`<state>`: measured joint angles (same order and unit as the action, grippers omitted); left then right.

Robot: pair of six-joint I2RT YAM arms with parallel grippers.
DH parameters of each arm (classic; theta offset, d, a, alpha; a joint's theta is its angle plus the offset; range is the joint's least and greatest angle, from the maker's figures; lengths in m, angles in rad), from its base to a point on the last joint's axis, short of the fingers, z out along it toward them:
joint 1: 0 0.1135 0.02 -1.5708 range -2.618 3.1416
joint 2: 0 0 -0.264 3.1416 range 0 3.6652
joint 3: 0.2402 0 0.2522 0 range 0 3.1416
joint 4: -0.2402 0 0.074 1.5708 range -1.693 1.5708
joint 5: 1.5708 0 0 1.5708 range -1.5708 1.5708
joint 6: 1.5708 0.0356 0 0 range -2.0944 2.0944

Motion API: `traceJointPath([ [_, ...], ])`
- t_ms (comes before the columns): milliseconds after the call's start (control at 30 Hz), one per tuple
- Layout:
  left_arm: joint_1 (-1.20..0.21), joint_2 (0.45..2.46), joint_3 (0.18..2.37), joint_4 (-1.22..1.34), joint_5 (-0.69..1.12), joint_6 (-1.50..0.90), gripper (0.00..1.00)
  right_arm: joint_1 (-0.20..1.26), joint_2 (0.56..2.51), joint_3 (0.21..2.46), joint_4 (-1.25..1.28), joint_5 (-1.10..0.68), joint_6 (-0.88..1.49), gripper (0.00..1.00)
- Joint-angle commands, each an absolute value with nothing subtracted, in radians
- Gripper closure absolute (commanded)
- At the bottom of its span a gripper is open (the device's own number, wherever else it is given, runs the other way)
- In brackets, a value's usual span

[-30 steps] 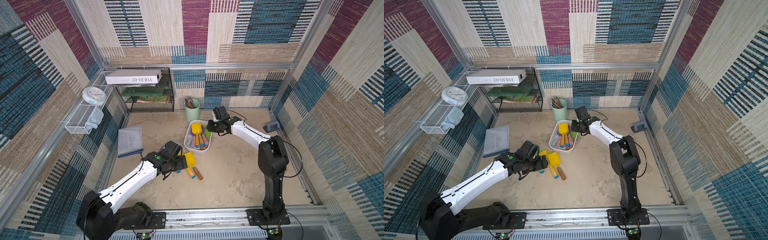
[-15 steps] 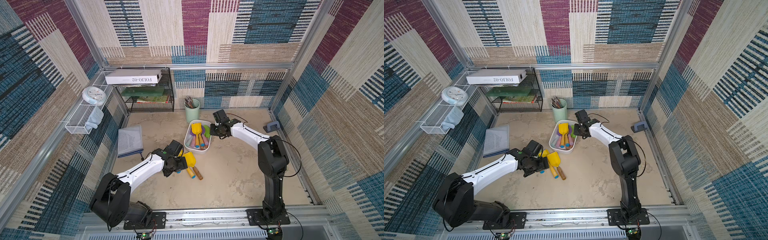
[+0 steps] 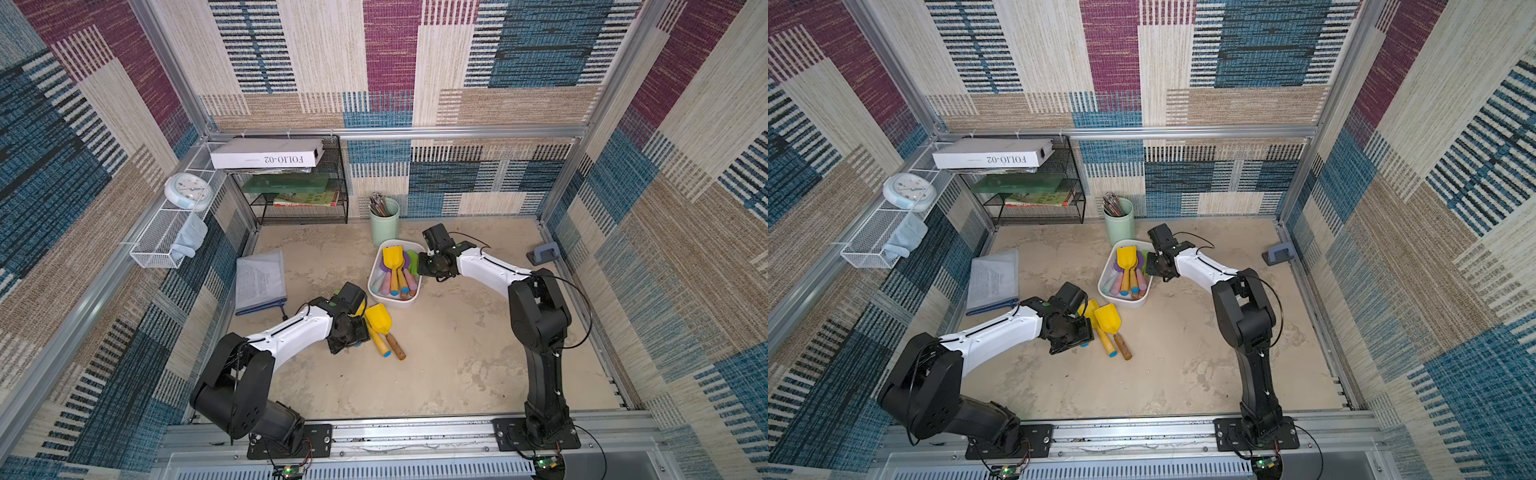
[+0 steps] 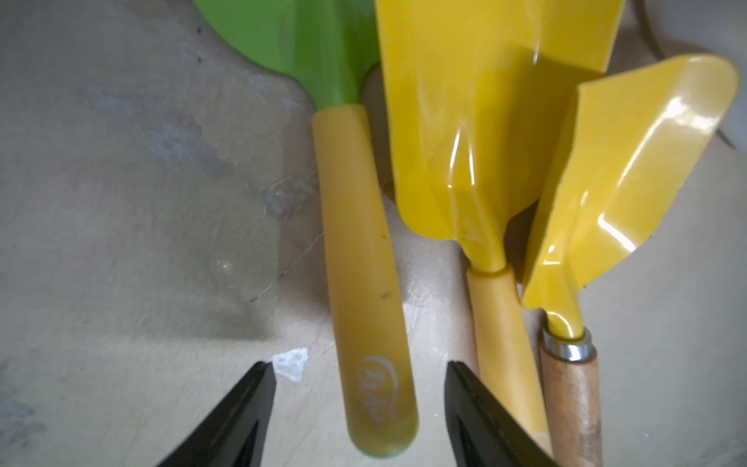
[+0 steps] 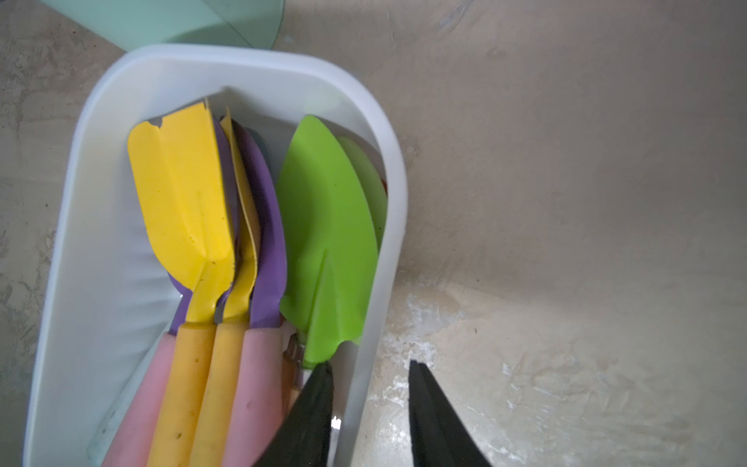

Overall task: Put the shovel into the storage box
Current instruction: Pick up the shovel from the center of the board.

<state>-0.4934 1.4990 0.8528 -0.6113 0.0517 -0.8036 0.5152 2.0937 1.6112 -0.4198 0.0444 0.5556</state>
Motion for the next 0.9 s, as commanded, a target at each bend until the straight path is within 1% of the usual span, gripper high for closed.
traceJointPath([
  [0, -0.492, 1.512, 0.857, -0.606, 0.049, -0.795, 0.36, 0.518, 2.109, 1.623, -0.413, 0.049, 0.561, 0.66],
  [100, -0.491, 1.525, 0.860, -0.604, 0.047, -0.792, 0.42, 0.519, 2.125, 1.639, -0.419, 0.056, 0.564, 0.68],
  [167, -0.491, 1.535, 0.864, -0.603, 0.046, -0.790, 0.46, 0.521, 2.133, 1.648, -0.423, 0.062, 0.564, 0.71],
  [267, -0.489, 1.550, 0.871, -0.602, 0.047, -0.787, 0.56, 0.522, 2.141, 1.658, -0.429, 0.068, 0.565, 0.76],
  [333, -0.489, 1.554, 0.873, -0.600, 0.050, -0.787, 0.66, 0.523, 2.146, 1.663, -0.432, 0.072, 0.564, 0.80],
  [433, -0.489, 1.557, 0.878, -0.604, 0.050, -0.786, 0.74, 0.523, 2.153, 1.674, -0.440, 0.080, 0.561, 0.86],
  [600, -0.489, 1.554, 0.884, -0.616, 0.049, -0.785, 0.80, 0.522, 2.165, 1.697, -0.459, 0.090, 0.550, 1.00],
  [867, -0.489, 1.527, 0.881, -0.654, 0.024, -0.792, 0.88, 0.517, 2.154, 1.712, -0.506, 0.141, 0.519, 1.00],
])
